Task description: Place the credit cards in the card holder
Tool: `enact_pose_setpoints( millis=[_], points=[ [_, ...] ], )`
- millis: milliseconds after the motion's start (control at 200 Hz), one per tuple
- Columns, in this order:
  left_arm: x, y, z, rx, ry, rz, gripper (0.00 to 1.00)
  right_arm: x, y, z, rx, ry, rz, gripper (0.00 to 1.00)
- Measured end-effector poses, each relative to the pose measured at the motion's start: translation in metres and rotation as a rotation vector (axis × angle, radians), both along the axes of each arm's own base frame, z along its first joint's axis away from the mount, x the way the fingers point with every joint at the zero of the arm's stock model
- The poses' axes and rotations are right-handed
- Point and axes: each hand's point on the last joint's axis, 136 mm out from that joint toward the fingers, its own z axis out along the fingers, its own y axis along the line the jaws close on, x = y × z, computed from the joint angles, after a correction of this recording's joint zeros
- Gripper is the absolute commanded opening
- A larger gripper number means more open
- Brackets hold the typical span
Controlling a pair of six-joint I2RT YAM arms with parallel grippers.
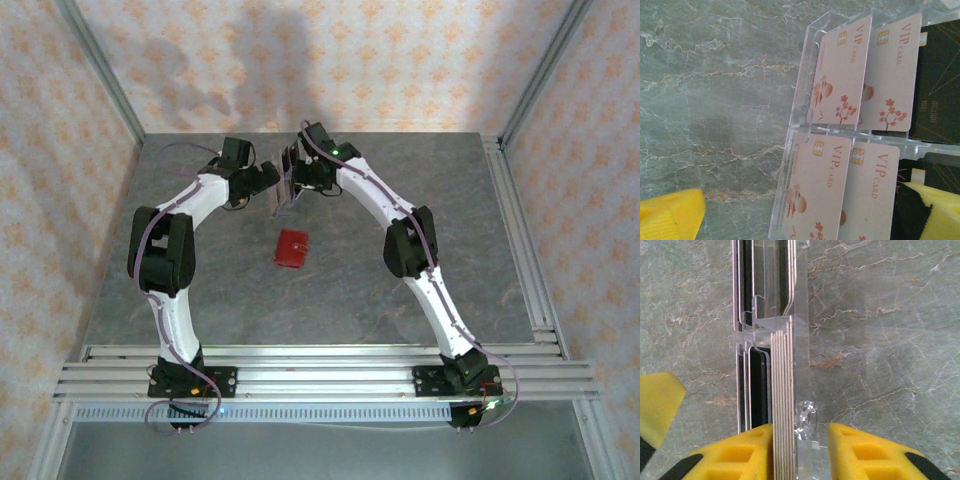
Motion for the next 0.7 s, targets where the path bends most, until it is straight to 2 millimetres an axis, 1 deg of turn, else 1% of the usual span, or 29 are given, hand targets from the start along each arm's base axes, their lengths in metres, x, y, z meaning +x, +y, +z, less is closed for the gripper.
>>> enact_pose_setpoints(
  millis=[90, 180, 320, 701],
  points=[
    [-0.0009, 0.0, -0.0013, 0.001, 0.003, -0.001, 1.0, -0.0003, 0.0026, 0.0006, 0.005, -0.002, 0.008, 0.2],
    [-0.001, 0.0001, -0.0014, 0.001, 0.004, -0.001, 1.0, -0.0001, 0.0028, 0.0016, 0.006, -0.004, 0.01, 0.1],
    [-0.0014, 0.0001, -0.002, 0.001, 0.005, -0.001, 1.0, 0.0004, 0.003, 0.0031, 0.003, -0.013, 0.019, 0.0],
    [-0.0013, 0.0001, -0.002, 0.001, 0.005, -0.001, 1.0, 0.0011, 0.0022, 0.0027, -0.022, -0.032, 0.026, 0.0]
  ],
)
